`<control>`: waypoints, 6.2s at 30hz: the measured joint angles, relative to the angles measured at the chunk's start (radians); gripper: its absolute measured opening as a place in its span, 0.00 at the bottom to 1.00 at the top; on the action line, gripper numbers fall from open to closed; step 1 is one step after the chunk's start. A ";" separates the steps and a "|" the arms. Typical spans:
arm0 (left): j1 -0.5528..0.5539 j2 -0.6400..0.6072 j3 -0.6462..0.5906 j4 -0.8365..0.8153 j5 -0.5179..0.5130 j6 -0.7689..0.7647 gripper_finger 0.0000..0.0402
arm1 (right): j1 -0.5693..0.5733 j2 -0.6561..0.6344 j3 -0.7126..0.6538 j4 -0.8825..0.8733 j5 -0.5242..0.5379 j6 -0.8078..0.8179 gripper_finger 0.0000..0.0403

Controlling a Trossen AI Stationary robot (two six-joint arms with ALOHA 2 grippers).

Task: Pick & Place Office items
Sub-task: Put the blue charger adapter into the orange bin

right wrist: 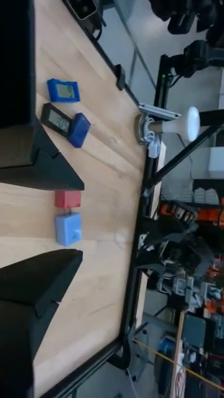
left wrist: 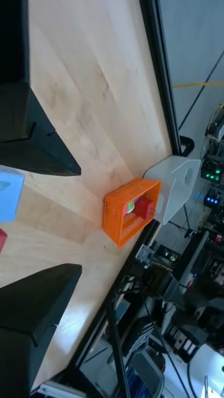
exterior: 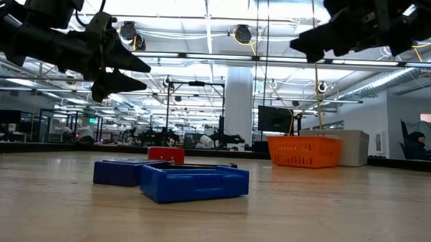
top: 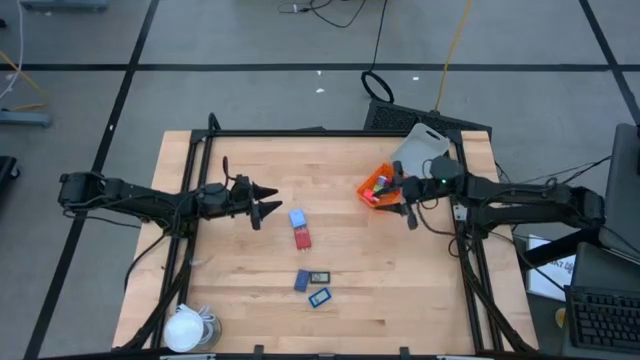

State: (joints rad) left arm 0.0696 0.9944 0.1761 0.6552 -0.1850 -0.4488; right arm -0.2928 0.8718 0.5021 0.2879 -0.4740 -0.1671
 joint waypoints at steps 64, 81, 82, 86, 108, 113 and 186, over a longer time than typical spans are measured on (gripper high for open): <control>-0.064 0.639 0.578 -0.749 0.195 0.021 0.62 | -0.114 -0.469 -0.296 0.034 0.002 0.148 0.36; -0.019 0.428 0.572 -1.040 0.139 -0.101 0.62 | -0.114 -0.435 -0.296 0.035 0.006 0.144 0.36; -0.019 0.420 0.572 -1.030 0.101 -0.113 0.62 | -0.114 -0.433 -0.296 0.035 0.006 0.144 0.36; -0.018 0.416 0.572 -0.969 0.014 -0.135 0.62 | -0.114 -0.425 -0.296 0.035 0.006 0.144 0.36; -0.020 0.527 0.572 -0.853 -0.013 -0.125 0.62 | -0.114 -0.421 -0.296 0.036 0.008 0.137 0.36; -0.022 0.527 0.558 -0.873 -0.069 -0.111 0.62 | -0.114 -0.421 -0.296 0.036 0.010 0.137 0.36; -0.044 0.642 0.572 -0.410 0.244 0.311 0.62 | -0.114 -0.412 -0.296 0.036 0.009 0.129 0.36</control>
State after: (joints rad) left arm 0.0253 1.6367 0.7483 0.2454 0.0591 -0.1374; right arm -0.4065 0.4599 0.2066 0.3241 -0.4648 -0.0376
